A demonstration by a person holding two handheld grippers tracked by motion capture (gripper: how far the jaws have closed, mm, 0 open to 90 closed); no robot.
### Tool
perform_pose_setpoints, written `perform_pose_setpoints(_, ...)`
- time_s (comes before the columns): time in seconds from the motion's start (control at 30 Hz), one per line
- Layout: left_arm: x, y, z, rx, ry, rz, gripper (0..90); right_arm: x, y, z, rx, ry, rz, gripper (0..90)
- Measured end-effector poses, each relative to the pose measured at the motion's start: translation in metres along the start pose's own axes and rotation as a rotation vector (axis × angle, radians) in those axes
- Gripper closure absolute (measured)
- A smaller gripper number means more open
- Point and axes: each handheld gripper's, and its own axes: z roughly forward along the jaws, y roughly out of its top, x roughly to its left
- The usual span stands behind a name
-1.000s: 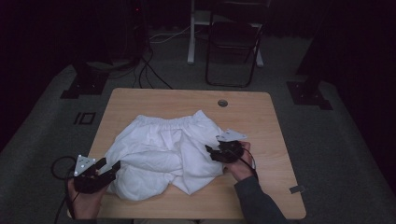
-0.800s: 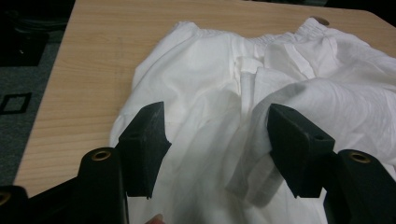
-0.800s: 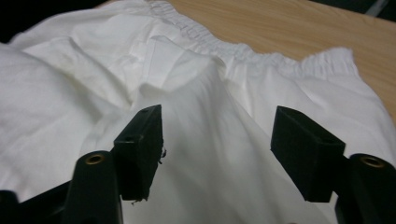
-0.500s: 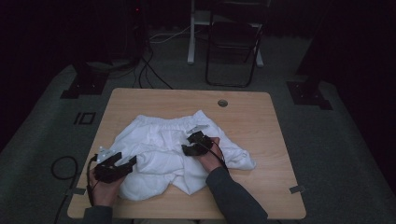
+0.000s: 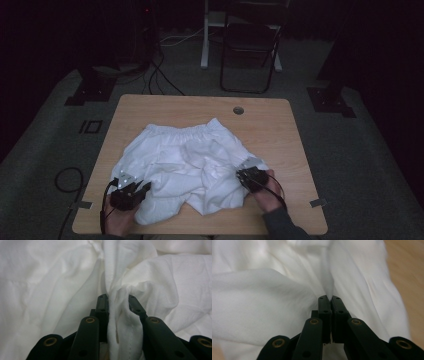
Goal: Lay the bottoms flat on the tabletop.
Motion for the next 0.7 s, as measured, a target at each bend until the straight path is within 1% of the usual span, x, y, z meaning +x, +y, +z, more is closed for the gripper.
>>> perform_pose_setpoints(0.03, -0.003, -0.004, -0.003, 0.017, 0.002, 0.015, 75.3, -0.002, -0.011, -0.008, 0.010, -0.010, 0.001, 87.8)
perform_pose_setpoints(0.07, -0.005, -0.008, -0.005, 0.037, -0.003, 0.014, 75.0, -0.005, -0.025, -0.017, 0.026, -0.015, 0.009, 87.8)
perform_pose_setpoints(0.1, -0.007, -0.012, -0.004, 0.056, -0.004, 0.016, 74.0, -0.008, -0.038, -0.023, 0.050, -0.011, 0.024, 87.7)
perform_pose_setpoints(0.13, -0.007, -0.014, -0.002, 0.068, -0.003, 0.019, 72.2, -0.008, -0.049, -0.026, 0.069, -0.009, 0.034, 87.7)
perform_pose_setpoints(0.17, -0.009, -0.016, 0.002, 0.090, 0.000, 0.029, 70.5, -0.009, -0.056, -0.026, 0.085, -0.008, 0.041, 87.6)
perform_pose_setpoints(0.2, -0.010, -0.017, 0.006, 0.101, 0.005, 0.037, 68.2, -0.009, -0.066, -0.024, 0.103, -0.007, 0.051, 87.0)
perform_pose_setpoints(0.23, -0.011, -0.017, 0.011, 0.114, 0.017, 0.044, 66.9, -0.010, -0.070, -0.021, 0.104, -0.005, 0.060, 86.4)
perform_pose_setpoints(0.27, -0.010, -0.016, 0.014, 0.117, 0.020, 0.048, 65.5, -0.012, -0.075, -0.017, 0.093, -0.001, 0.077, 86.2)
perform_pose_setpoints(0.3, -0.010, -0.014, 0.020, 0.118, 0.027, 0.049, 64.5, -0.013, -0.075, -0.015, 0.078, -0.002, 0.088, 85.2)
perform_pose_setpoints(0.33, -0.009, -0.012, 0.024, 0.119, 0.028, 0.049, 62.9, -0.015, -0.072, -0.013, 0.075, -0.019, 0.092, 84.6)
perform_pose_setpoints(0.4, -0.005, -0.007, 0.032, 0.107, 0.026, 0.042, 62.0, -0.017, -0.066, -0.005, 0.063, -0.053, 0.076, 84.7)
perform_pose_setpoints(0.53, 0.007, 0.010, 0.052, 0.077, 0.056, 0.046, 61.3, -0.027, -0.050, 0.013, 0.041, -0.108, 0.082, 83.8)
perform_pose_setpoints(0.57, 0.011, 0.016, 0.059, 0.064, 0.063, 0.042, 61.1, -0.029, -0.047, 0.017, 0.034, -0.120, 0.086, 83.6)
perform_pose_setpoints(0.6, 0.011, 0.016, 0.059, 0.064, 0.063, 0.042, 60.8, -0.029, -0.047, 0.017, 0.034, -0.120, 0.086, 83.6)
perform_pose_setpoints(0.63, 0.020, 0.028, 0.072, 0.051, 0.084, 0.051, 60.4, -0.039, -0.036, 0.029, 0.025, -0.149, 0.107, 83.0)
perform_pose_setpoints(0.67, 0.023, 0.033, 0.078, 0.047, 0.094, 0.059, 60.1, -0.042, -0.033, 0.033, 0.023, -0.154, 0.112, 83.0)
perform_pose_setpoints(0.7, 0.029, 0.041, 0.087, 0.038, 0.104, 0.067, 60.0, -0.046, -0.030, 0.036, 0.021, -0.159, 0.121, 82.9)
